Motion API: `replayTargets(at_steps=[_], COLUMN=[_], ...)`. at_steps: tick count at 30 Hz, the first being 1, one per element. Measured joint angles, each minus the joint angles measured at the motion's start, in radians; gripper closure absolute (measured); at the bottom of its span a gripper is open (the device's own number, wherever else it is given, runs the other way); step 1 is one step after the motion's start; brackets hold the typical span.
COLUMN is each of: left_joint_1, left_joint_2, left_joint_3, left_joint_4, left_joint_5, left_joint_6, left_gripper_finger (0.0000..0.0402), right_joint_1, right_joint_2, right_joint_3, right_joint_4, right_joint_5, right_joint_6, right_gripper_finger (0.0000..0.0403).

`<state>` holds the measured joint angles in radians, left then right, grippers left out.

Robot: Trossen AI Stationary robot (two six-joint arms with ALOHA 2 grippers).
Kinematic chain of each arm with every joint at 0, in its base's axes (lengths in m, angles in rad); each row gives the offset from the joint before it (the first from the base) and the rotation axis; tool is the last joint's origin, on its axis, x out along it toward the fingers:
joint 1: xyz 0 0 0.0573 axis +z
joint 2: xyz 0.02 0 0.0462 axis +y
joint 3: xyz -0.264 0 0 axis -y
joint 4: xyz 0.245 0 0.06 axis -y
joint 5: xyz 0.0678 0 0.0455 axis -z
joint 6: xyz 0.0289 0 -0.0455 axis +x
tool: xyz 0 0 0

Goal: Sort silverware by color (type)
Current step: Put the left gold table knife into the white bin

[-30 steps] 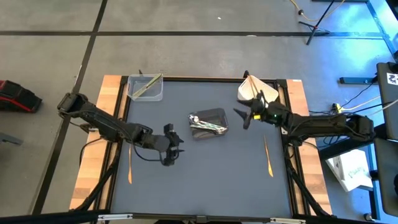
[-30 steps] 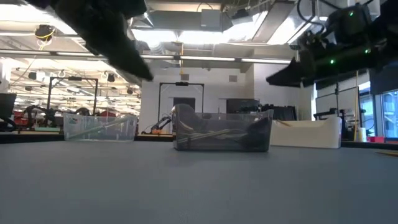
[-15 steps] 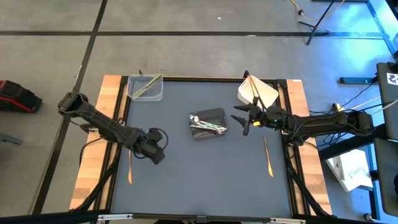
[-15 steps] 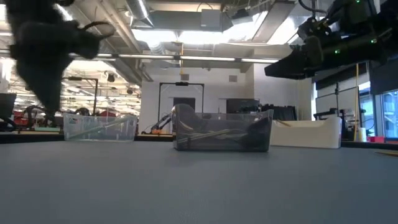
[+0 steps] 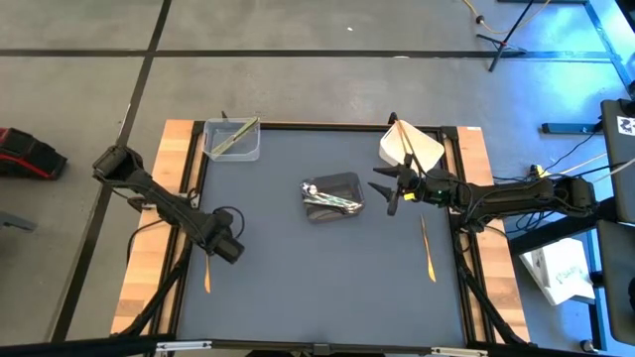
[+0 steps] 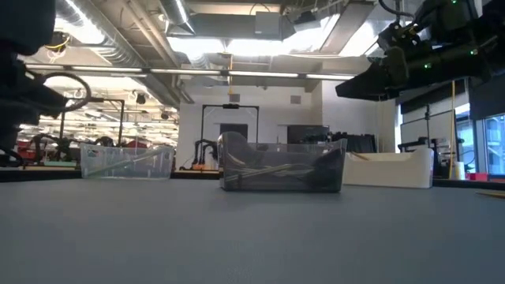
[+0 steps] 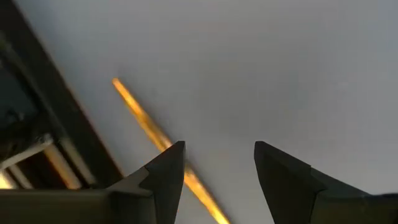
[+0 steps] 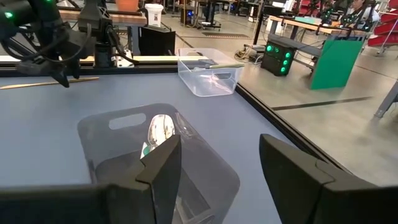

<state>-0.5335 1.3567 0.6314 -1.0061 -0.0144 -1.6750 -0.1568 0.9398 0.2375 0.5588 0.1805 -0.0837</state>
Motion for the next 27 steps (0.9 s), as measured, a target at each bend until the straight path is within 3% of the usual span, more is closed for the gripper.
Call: replayTargets(at_steps=[10, 18, 27], left_joint_1=[0.000, 0.002, 0.001], left_joint_2=[-0.002, -0.003, -0.030], left_joint_3=[-0.064, -0.077, -0.074], left_joint_4=[-0.005, 0.041, 0.078], left_joint_5=[0.067, 0.082, 0.111], left_joint_6=[-0.068, 0.015, 0.063], left_gripper_finger=[0.0214, 0.0216, 0.0269], right_joint_1=[-0.001, -0.001, -0.001], right_joint_2=[0.000, 0.000, 0.000], right_joint_3=[0.000, 0.000, 0.000], right_joint_4=[-0.011, -0.010, -0.010], right_joint_5=[-0.001, -0.009, -0.009], right_joint_6=[0.004, 0.004, 0.004], right_gripper_finger=[0.0201, 0.0201, 0.0201])
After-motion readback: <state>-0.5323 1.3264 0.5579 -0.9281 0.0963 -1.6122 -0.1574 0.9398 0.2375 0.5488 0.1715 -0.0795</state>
